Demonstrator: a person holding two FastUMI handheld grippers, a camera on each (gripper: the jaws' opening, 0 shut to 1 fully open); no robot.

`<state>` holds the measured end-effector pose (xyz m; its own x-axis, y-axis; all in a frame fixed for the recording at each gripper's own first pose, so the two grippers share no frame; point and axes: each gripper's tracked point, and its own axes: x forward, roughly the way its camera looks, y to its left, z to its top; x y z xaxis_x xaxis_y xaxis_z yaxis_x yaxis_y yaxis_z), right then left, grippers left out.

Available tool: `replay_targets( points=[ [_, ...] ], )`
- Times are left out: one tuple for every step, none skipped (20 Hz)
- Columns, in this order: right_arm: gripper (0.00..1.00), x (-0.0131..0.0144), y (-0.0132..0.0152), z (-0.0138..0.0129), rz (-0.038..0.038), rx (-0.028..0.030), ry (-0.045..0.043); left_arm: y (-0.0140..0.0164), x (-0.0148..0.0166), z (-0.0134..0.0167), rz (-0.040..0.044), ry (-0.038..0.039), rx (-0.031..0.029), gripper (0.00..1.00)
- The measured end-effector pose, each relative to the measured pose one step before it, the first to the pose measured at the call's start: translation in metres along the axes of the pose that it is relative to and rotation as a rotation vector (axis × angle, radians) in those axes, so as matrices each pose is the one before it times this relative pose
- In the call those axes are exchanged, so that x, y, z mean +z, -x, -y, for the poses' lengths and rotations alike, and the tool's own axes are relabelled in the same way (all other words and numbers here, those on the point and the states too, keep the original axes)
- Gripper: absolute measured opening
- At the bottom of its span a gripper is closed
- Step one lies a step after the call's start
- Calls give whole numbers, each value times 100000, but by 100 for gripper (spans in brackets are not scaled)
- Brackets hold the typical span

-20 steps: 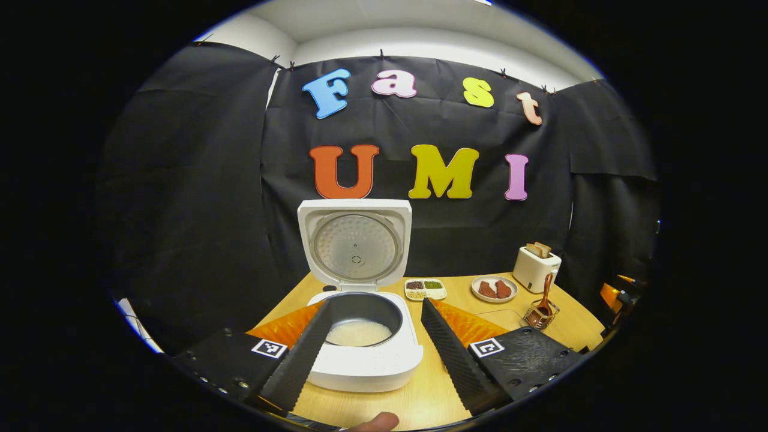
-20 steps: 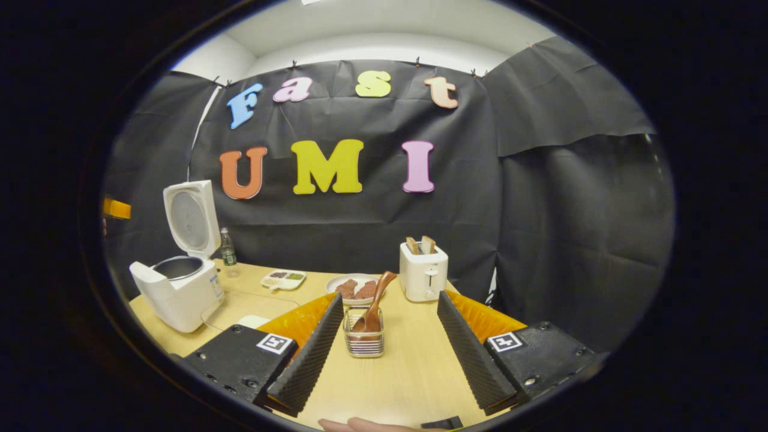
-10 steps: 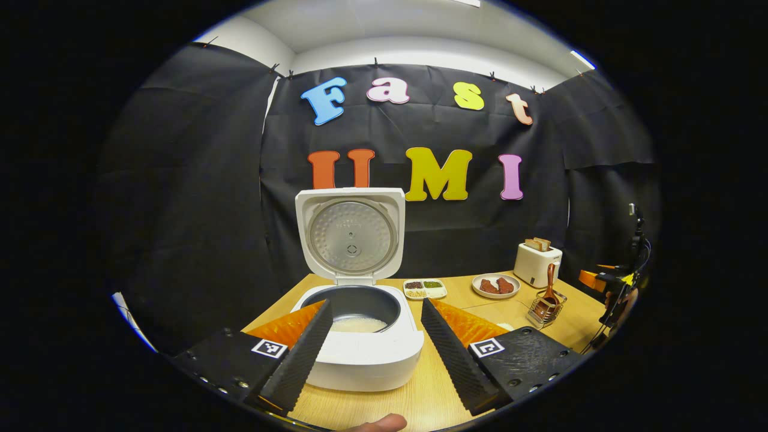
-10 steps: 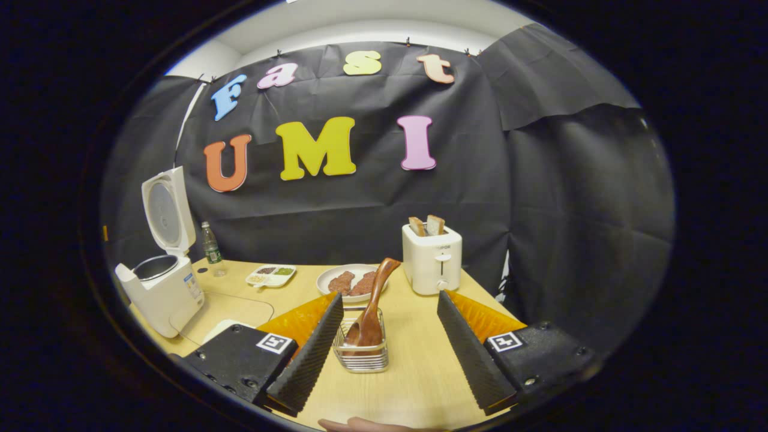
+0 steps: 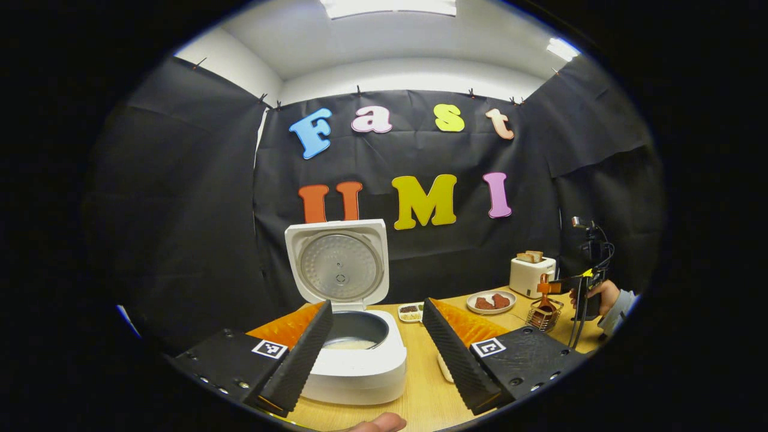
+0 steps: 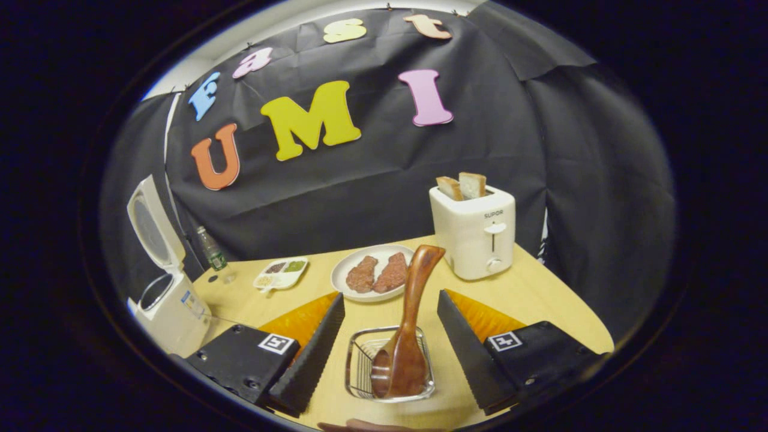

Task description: Close the left gripper, press the button to open the rice cooker; take a wooden spoon from the chopstick holder with the right hand, scoop a spoonful of rice and pour it into the rice cooker, then put the wooden spoon back into the chopstick holder.

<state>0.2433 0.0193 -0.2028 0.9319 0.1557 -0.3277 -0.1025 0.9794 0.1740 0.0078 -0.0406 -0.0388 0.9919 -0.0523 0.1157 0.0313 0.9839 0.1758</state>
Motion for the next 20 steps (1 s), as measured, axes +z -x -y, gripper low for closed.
replay_targets(
  points=[
    [100, -224, -1110, 389, -2869, -671, -419, -403, -62, 491, 516, 378, -1357, 96],
    [100, -397, -888, 450, -4078, -212, -1591, -355, -418, 752, -648, 910, -1672, 96],
    [100, -271, -795, 297, -4222, 1254, -3427, -486, -575, 198, -1361, 1222, -651, 95],
    [94, -71, -463, 229, -3311, 2106, -4411, -403, -470, -86, -1300, 1133, -351, 95],
    [92, 96, -524, 310, -2055, 1758, -3618, -375, -278, -66, -421, 881, -73, 95],
    [92, 446, -380, 271, 18, 1238, -2140, -254, -295, -216, -168, 588, 109, 95],
    [100, -11, -439, -9, -425, 692, -1008, -101, -358, -30, -592, 257, -148, 96],
    [100, -166, -547, 96, -1541, 180, -593, -166, -340, 19, -602, -227, -288, 96],
    [100, -417, -487, 151, -2329, -1266, -89, -172, -218, 68, -395, -448, -216, 95],
    [100, -661, -232, 198, -2411, -946, 521, -374, -239, 355, -793, -496, -380, 96],
    [91, -173, -11, 27, -1242, 85, -387, -427, -386, 577, -885, -451, -571, 96],
    [92, -74, 20, -410, -697, 2042, -68, -272, -367, 366, -542, -141, -682, 96],
    [99, 106, 134, -651, 120, 3496, 585, -36, -150, 207, -382, 332, -692, 95],
    [98, 101, 125, -236, 273, 1825, 459, 144, -157, 85, -412, 725, -876, 95],
    [76, 421, 314, -92, 1902, 593, -585, 115, -135, 133, -604, 961, -870, 95],
    [74, 325, 35, -39, 1376, -477, 431, 297, 54, 51, -369, 749, -379, 95],
    [50, -97, -405, 437, 348, -3056, -85, 257, 103, -194, -53, 440, 345, 95],
    [25, 250, 1538, -192, 697, 1556, -29, 390, 108, -342, 289, 91, 1049, 95],
    [24, 316, 1532, -443, 1003, 1509, 452, 472, 233, -284, 636, -135, 984, 95],
    [23, 338, 363, -298, 2406, -402, 1040, 589, 287, -157, 837, -91, 534, 95]
  ],
)
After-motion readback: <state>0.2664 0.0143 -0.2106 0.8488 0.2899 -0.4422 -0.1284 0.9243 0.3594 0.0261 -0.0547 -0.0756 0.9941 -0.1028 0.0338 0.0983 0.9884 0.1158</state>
